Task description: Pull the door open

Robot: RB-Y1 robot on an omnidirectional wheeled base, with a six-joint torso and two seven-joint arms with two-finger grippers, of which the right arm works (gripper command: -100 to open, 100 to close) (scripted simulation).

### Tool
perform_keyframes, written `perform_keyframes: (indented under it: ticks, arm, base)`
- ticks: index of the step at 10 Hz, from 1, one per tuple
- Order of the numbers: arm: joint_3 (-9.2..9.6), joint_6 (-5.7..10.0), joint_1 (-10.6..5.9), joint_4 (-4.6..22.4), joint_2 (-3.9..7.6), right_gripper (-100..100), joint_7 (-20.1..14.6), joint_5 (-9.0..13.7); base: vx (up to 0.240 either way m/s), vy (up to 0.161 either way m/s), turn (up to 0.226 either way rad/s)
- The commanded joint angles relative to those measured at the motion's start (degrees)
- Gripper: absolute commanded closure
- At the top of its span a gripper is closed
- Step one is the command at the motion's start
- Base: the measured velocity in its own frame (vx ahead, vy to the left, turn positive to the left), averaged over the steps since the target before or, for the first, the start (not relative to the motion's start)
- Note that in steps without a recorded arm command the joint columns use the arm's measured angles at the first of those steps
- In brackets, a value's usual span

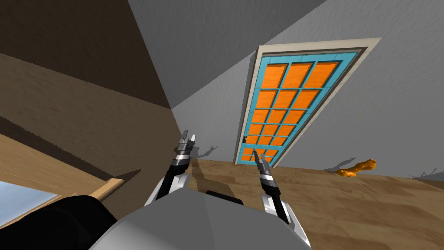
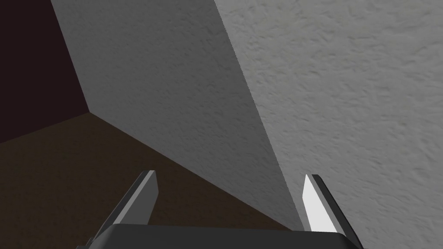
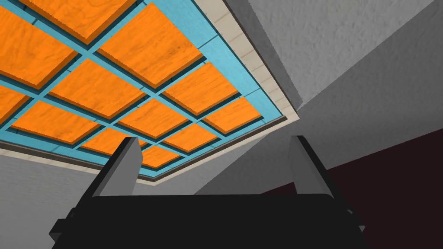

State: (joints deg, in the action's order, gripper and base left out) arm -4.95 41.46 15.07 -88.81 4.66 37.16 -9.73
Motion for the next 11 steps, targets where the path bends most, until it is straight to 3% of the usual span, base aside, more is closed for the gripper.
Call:
perform_keyframes:
  ticks: [1,4,5,11]
  arm:
    - [-0.66,0.09,-0.90,2.57,0.30,-100,2.18,-0.69]
    - [-1.86,1.12,-2.70,7.97,0.54,-100,6.22,-1.97]
    - [-1.86,1.12,-2.70,8.16,0.54,-100,6.22,-1.97]
    - [-4.20,3.13,-6.21,18.88,0.85,-100,14.10,-4.47]
  base:
    - [0.091,-0.046,0.034]
    - [0.096,-0.032,0.034]
    - [0.058,-0.018,0.012]
    - [0.083,-0.031,0.031]
